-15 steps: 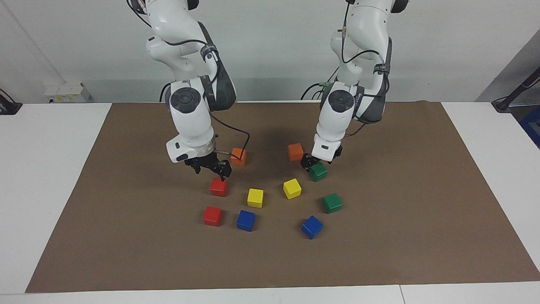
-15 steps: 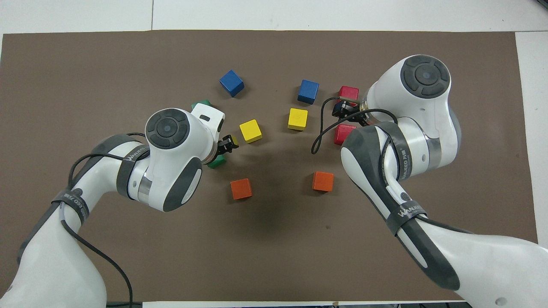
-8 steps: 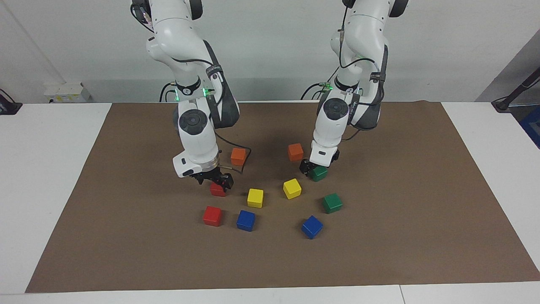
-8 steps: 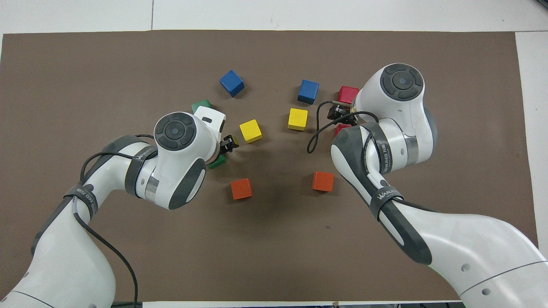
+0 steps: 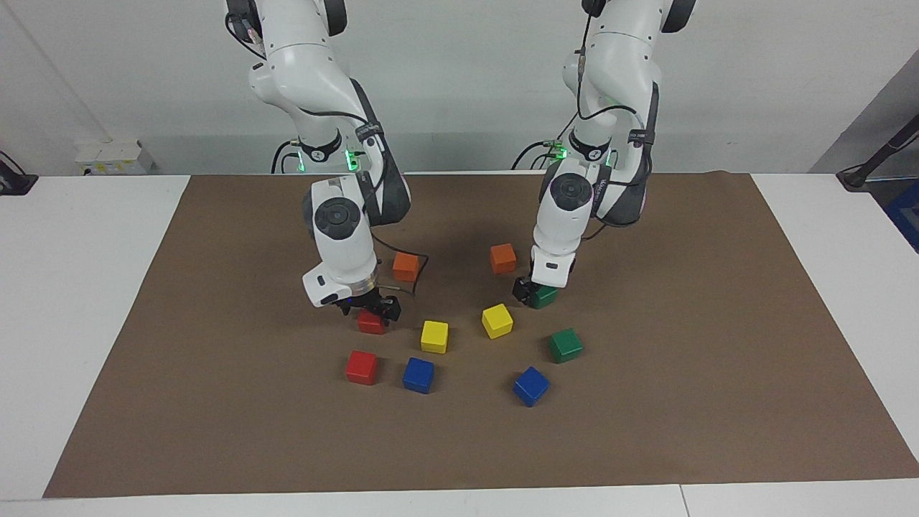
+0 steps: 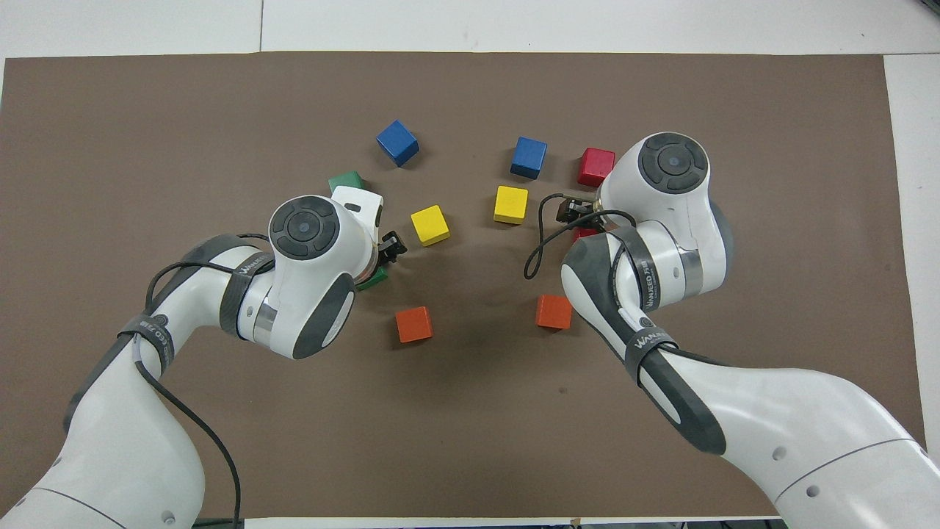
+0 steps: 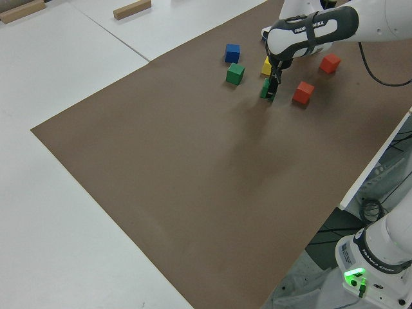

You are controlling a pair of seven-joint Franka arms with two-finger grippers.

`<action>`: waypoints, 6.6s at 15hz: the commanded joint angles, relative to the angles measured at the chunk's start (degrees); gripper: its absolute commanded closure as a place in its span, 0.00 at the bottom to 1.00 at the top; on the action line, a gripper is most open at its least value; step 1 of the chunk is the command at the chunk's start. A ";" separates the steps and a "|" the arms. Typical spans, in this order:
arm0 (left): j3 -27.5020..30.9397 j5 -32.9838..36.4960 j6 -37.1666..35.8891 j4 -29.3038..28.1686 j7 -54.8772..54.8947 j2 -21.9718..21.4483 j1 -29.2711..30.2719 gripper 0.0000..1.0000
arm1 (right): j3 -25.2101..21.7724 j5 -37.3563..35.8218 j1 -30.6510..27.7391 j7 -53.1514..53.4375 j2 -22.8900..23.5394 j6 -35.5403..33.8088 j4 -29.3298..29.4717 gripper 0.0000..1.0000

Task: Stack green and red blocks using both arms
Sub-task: 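Grasp the green cube with the left gripper while the right gripper grasps red, then carry the green cube outward while the right gripper carries the red cube, then grasp the second green cube while the right gripper grasps the red cube, then lower the green cube onto the green cube while the right gripper stacks red, then open the left gripper and withdraw while the right gripper releases the red cube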

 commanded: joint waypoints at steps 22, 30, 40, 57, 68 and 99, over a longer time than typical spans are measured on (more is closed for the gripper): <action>0.68 3.06 1.12 3.15 61.21 3.51 27.65 0.01 | -0.23 -0.38 -21.59 -38.84 -4.45 -0.29 -4.48 1.00; 0.68 -0.71 -18.90 23.41 42.30 5.25 23.03 0.00 | -0.14 -0.21 -21.59 -38.32 -2.07 3.33 -4.57 0.01; 0.94 2.09 -8.46 26.35 18.06 12.03 7.61 0.00 | -0.14 -5.03 -13.36 -27.11 -2.87 -20.15 15.02 0.00; 1.38 3.41 -12.54 25.54 8.82 12.83 6.90 1.00 | 3.90 -2.93 -7.35 -5.88 17.10 -5.20 27.97 0.00; 1.21 2.62 -16.12 13.80 59.63 0.87 25.45 1.00 | 3.99 -2.75 -7.79 -6.15 14.81 -2.11 22.06 1.00; 1.12 2.62 -17.74 9.72 60.16 -5.10 26.95 0.00 | 3.90 -2.84 -24.58 -34.80 -7.08 8.34 -7.91 1.00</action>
